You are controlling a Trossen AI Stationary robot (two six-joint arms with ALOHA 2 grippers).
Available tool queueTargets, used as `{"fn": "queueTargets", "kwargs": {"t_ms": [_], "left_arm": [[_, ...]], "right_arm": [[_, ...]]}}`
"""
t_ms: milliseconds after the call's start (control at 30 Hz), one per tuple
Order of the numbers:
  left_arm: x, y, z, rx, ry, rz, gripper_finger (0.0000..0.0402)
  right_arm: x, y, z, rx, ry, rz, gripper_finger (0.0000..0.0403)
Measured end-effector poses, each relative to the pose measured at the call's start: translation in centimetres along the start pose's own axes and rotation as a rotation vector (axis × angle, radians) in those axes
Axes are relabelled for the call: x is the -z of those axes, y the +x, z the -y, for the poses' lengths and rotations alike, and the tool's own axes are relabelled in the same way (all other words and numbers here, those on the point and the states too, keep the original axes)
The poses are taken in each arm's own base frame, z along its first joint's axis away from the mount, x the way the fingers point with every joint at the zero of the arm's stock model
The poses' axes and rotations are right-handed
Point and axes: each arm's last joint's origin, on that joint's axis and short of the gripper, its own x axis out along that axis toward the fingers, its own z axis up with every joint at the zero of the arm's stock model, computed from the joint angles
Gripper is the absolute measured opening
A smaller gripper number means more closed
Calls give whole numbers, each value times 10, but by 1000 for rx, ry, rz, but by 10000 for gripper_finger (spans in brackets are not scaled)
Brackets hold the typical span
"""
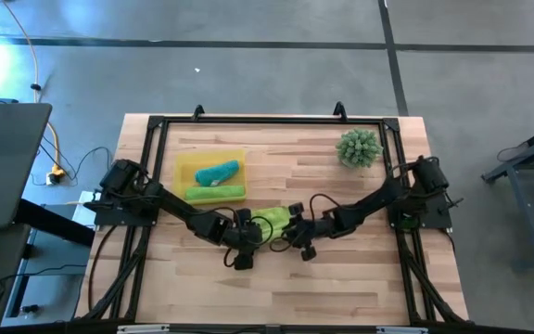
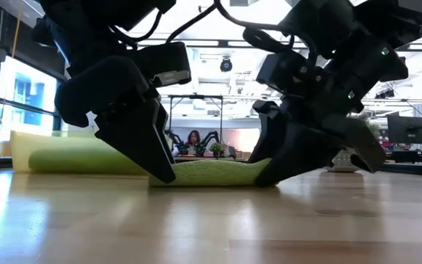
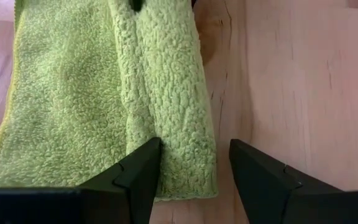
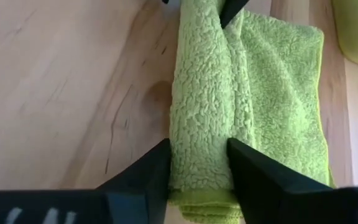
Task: Roll microfiber towels into tight, uniform cylinder then place into a basket
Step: Roll the light green microfiber towel
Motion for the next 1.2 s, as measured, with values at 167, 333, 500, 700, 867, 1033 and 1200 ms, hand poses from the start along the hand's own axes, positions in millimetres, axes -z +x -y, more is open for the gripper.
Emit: {"fn": "queueTargets", "kwargs": {"t_ms": [167,333,500,700,867,1033,1200], "left_arm": [[-2,-5,0,4,1,11,184],[-9,-18,-2,5,0,25,184],[-12,-33,-4,-20,9,9,184],[-13,-39,4,-21,74,55,184],[-8,-38,13,-80,153,75,184],[-8,-41,19,-152,169,123,184],[-5,-27,20,-165,172,123,184]], "right_arm": [[3,4,-1,1,52,-12,106],[4,4,-1,-9,76,-20,46],[4,6,4,-92,167,-15,10],[7,9,23,-313,443,5,11],[12,11,41,-478,753,-32,6],[17,12,50,-532,941,-91,22],[18,12,52,-520,979,-104,26]]}}
